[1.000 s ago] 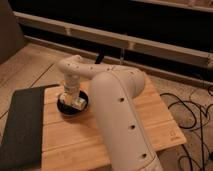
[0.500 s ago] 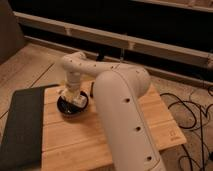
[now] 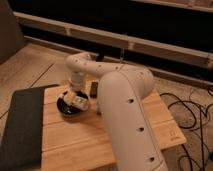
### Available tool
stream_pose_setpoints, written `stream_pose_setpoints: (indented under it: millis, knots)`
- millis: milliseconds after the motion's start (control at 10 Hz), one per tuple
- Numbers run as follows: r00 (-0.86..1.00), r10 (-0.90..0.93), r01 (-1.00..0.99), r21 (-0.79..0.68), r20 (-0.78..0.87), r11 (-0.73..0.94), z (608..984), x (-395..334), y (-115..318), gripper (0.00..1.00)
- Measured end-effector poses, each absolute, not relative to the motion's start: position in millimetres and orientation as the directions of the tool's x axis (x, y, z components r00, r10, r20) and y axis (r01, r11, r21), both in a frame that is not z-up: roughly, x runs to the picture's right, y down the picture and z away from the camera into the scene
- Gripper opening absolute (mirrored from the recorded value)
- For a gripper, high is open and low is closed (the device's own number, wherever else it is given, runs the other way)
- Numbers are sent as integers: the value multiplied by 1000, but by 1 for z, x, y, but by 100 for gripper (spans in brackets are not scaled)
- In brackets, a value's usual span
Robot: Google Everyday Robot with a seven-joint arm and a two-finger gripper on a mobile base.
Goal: Place the bottle in the ceramic bowl
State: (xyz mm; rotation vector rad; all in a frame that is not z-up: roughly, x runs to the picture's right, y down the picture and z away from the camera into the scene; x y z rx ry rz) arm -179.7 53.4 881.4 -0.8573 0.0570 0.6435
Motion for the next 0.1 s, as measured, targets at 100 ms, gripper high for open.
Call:
stream_pose_setpoints:
  millis: [100]
  knots:
    - [810, 505, -550, -685, -297, 478, 881, -179, 53, 80]
